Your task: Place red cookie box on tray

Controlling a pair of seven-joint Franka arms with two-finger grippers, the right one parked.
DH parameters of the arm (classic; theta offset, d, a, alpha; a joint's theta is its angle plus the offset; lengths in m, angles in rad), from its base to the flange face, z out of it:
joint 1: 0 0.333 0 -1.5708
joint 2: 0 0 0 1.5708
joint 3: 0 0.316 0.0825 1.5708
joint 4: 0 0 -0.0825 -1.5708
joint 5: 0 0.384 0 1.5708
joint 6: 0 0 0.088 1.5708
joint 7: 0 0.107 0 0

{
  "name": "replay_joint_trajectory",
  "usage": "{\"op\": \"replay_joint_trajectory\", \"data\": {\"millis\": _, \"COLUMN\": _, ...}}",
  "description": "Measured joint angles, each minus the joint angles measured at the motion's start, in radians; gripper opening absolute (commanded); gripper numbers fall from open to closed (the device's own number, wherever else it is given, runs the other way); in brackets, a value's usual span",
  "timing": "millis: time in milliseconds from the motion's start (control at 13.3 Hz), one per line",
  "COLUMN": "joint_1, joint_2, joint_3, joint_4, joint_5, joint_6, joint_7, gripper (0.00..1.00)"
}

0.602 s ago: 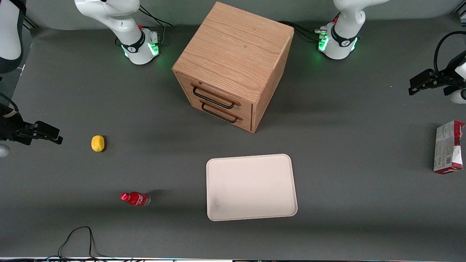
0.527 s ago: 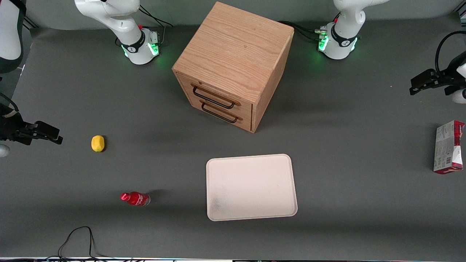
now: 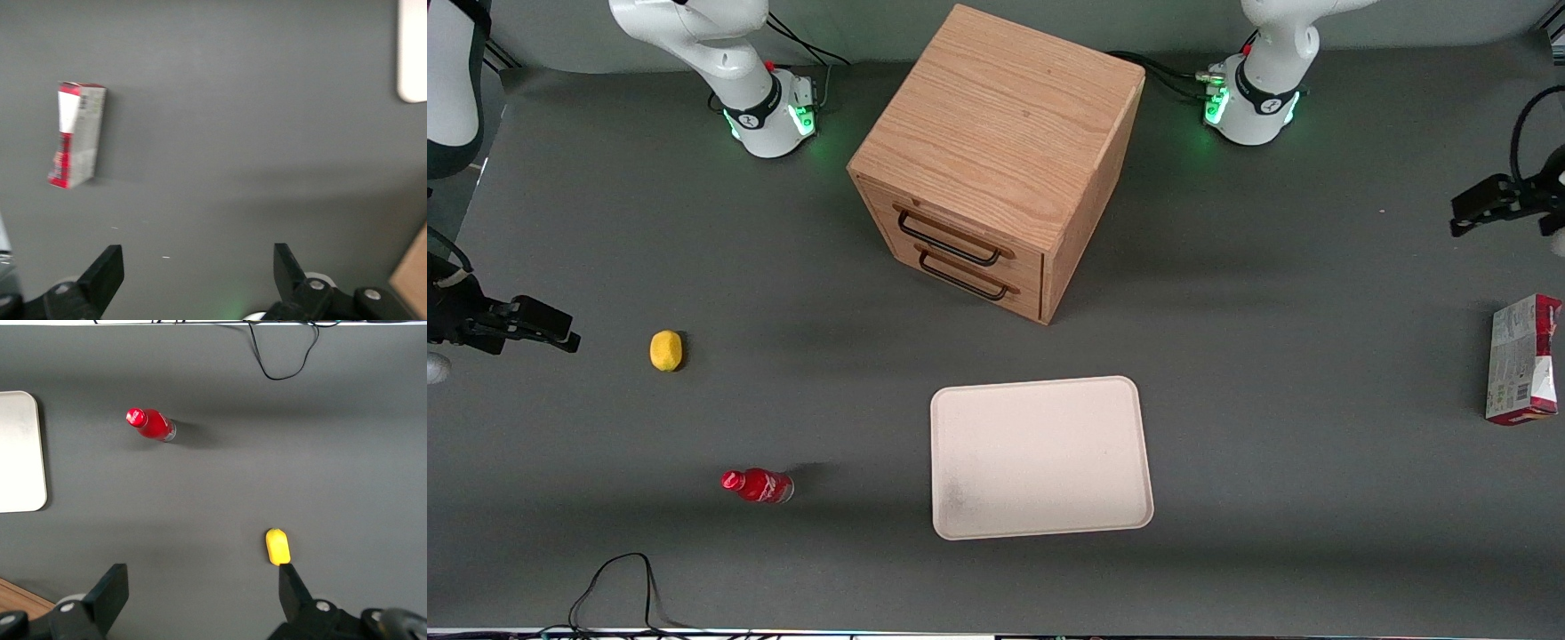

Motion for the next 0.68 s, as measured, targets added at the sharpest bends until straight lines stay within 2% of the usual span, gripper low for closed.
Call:
{"op": "replay_joint_trajectory", "data": {"millis": 151, "joint_1": 0.004, "joint_2": 0.053, "joint_3": 0.091, "joint_4": -0.009, "joint_5": 0.012, "joint_6": 0.105, "joint_7": 0.171, "gripper": 1.00}}
{"op": "replay_joint_trajectory", "data": {"millis": 376, "joint_1": 0.013, "joint_2": 0.200, "joint_3": 0.235, "joint_4": 0.005, "joint_5": 0.010, "joint_6": 0.280, "joint_7": 0.451, "gripper": 0.99}}
{"op": "replay_joint_trajectory", "data": {"millis": 677, "joint_1": 0.049, "joint_2": 0.425, "joint_3": 0.298, "joint_4": 0.122, "joint_5": -0.044, "joint_6": 0.316, "joint_7": 0.713, "gripper": 0.99}}
